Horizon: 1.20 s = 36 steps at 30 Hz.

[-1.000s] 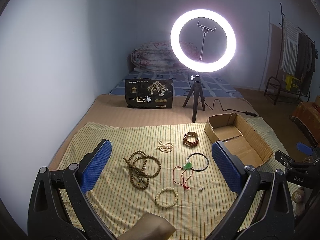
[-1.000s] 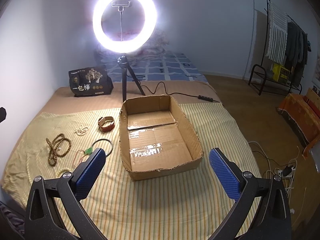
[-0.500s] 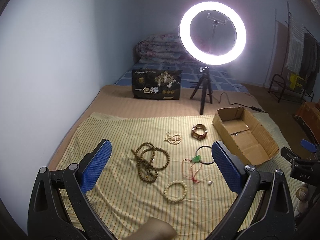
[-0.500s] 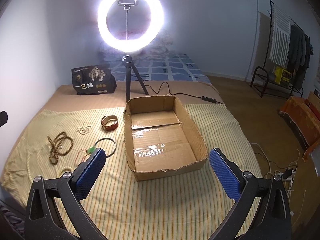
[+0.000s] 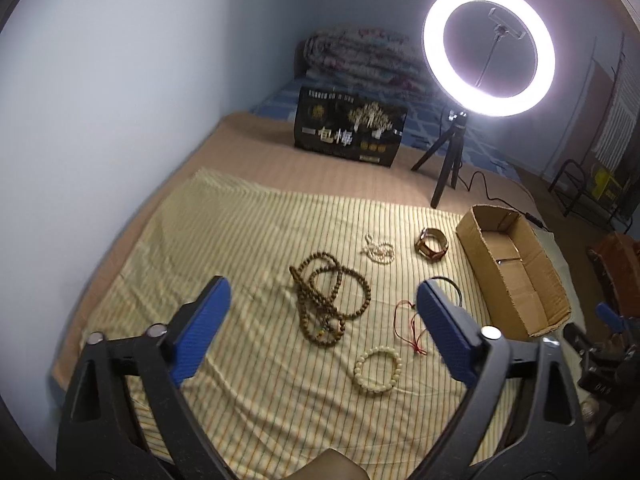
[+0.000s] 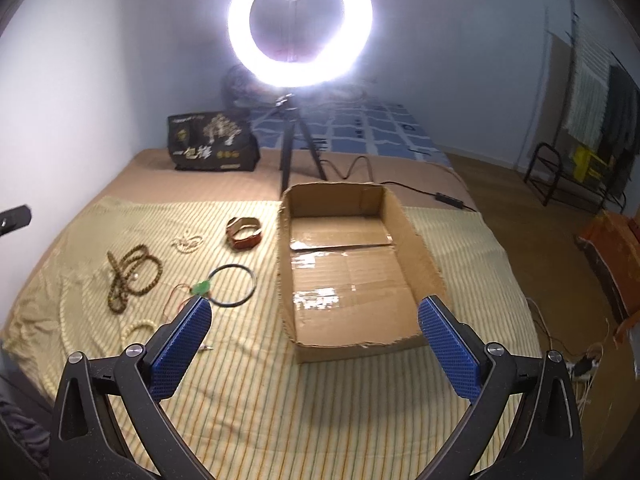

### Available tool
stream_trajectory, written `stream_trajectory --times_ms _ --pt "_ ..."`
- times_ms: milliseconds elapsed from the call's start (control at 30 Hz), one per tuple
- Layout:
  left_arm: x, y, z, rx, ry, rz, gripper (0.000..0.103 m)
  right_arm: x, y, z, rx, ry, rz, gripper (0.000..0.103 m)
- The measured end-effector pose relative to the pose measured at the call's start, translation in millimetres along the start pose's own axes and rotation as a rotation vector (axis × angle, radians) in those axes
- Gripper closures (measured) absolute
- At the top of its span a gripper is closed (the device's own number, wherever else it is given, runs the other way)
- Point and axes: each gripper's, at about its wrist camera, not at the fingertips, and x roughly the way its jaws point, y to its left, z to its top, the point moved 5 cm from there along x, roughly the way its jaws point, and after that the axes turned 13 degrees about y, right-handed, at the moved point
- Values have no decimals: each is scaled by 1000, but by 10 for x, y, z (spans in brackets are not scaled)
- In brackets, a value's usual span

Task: Organize jewelry
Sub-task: 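Move the left tool down over the brown wooden bead mala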

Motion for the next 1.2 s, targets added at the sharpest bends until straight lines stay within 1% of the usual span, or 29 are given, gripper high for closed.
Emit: stream_trajectory --times_ms 67,167,267,433,500,667,700,767,800,867,1000,1067,1167,1200 --pt "88 43 30 -18 36 -26 15 66 80 21 -23 21 28 0" --pt "220 101 61 -47 84 -50 17 170 175 65 -39 54 90 0" --pt "391 139 68 -58 138 -57 24 292 255 114 -57 95 145 0" --pt "678 132 35 -71 217 -78 25 494 411 150 -103 183 221 0" --pt "769 120 33 -73 241 -75 25 572 500 147 -124 219 259 0" --pt "955 110 47 -78 285 -83 26 728 682 117 -171 265 291 1" --pt "991 111 44 -75 293 -79 26 756 699 117 -173 273 300 1" --pt "1071 124 35 -78 320 -82 26 843 731 117 -168 302 320 7" --pt "1110 137 30 -87 331 -88 26 884 751 115 -165 315 330 8" --pt "1202 179 11 -114 361 -101 26 966 801 106 -169 340 346 14" --pt "1341 235 1 -160 400 -123 27 1050 887 81 -181 379 387 16" --pt "1410 223 -10 -158 414 -129 27 1078 904 68 -180 394 404 21" --pt "1505 174 -39 -147 435 -125 27 1112 933 19 -198 404 405 23" --pt "1545 157 -49 -140 441 -114 27 1123 943 -9 -208 406 398 23"
